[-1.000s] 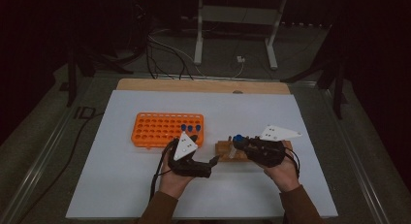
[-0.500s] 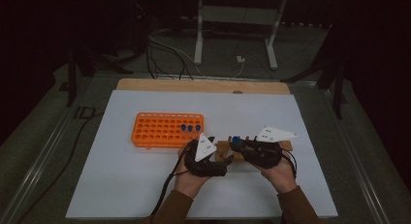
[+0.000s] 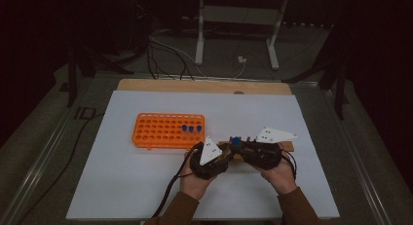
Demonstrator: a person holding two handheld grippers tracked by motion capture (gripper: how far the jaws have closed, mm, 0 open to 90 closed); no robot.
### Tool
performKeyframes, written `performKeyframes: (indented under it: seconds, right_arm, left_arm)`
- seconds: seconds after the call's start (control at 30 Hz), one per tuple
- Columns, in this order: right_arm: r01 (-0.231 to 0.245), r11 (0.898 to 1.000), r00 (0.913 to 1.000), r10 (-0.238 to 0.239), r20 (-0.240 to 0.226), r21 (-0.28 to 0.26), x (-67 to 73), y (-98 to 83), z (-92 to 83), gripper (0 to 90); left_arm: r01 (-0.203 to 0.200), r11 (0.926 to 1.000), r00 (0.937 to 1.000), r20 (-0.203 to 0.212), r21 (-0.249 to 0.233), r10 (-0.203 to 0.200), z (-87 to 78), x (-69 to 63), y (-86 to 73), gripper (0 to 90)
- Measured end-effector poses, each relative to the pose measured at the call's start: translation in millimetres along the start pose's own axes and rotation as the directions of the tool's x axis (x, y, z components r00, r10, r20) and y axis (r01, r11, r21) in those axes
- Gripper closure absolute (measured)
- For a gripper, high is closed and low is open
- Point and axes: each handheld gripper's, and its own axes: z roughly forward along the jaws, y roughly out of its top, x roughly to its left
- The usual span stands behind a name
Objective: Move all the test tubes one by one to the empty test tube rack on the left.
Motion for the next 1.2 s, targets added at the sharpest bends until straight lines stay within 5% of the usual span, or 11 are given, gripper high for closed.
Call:
performKeyframes:
  seconds: [0.47,0.77,1.0,1.2]
  right_arm:
    - [-0.001,1.0,0.9999,0.001,-0.01,0.0,-0.6,-0.2,-0.1,74.6]
    - [-0.025,0.999,0.9992,0.023,-0.033,-0.042,-5.0,2.2,-7.5,41.8]
    - [-0.017,0.999,0.9994,0.018,0.03,-0.043,-6.3,1.4,-8.2,16.1]
    - [-0.018,0.999,0.9978,0.021,0.062,-0.043,-9.3,-0.9,-9.8,4.8]
  left_arm:
    - [-0.016,0.9999,0.9998,0.013,0.001,0.016,0.3,-0.7,0.4,76.9]
    - [0.005,1.0,1.0,0.0,-0.001,-0.005,-2.8,4.5,0.2,77.1]
    - [0.018,0.9998,0.9998,-0.007,-0.002,-0.018,-6.5,8.6,-1.2,77.1]
    - [0.026,0.9996,0.9996,-0.012,-0.008,-0.026,-10.7,12.0,-1.8,77.1]
